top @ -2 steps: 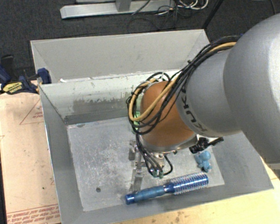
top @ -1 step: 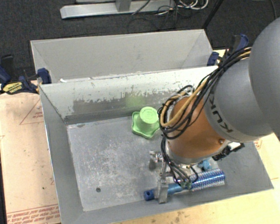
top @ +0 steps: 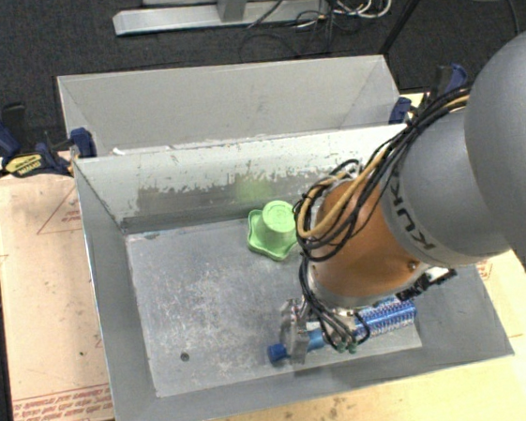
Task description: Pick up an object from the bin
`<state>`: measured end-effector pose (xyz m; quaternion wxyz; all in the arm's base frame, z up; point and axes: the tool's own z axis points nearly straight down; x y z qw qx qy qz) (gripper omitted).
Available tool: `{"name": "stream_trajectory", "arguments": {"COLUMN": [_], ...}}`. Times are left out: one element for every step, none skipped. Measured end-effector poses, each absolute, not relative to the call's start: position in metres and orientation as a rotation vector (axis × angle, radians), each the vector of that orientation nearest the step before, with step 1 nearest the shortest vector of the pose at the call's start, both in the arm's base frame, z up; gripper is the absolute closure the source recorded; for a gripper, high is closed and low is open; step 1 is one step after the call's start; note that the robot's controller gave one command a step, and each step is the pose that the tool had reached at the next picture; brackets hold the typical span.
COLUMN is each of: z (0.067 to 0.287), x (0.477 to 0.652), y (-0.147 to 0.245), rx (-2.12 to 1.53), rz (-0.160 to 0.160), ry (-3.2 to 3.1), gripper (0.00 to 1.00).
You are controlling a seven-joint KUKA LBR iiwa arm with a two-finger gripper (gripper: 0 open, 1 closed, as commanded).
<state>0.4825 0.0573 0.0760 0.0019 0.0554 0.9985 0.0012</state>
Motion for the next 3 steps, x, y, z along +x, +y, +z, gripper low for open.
{"name": "stream_trajectory", "arguments": {"z": [0.121, 0.120, 0.085], "x": [0.509, 0.508, 0.479], "y": [0.074, 0.074, 0.093], "rx": [0.353, 0.357, 0.925], "rz": [0.004, 0.002, -0.001], "ry": [3.116, 3.120, 3.007], "gripper": [1.00, 0.00, 0.00]}}
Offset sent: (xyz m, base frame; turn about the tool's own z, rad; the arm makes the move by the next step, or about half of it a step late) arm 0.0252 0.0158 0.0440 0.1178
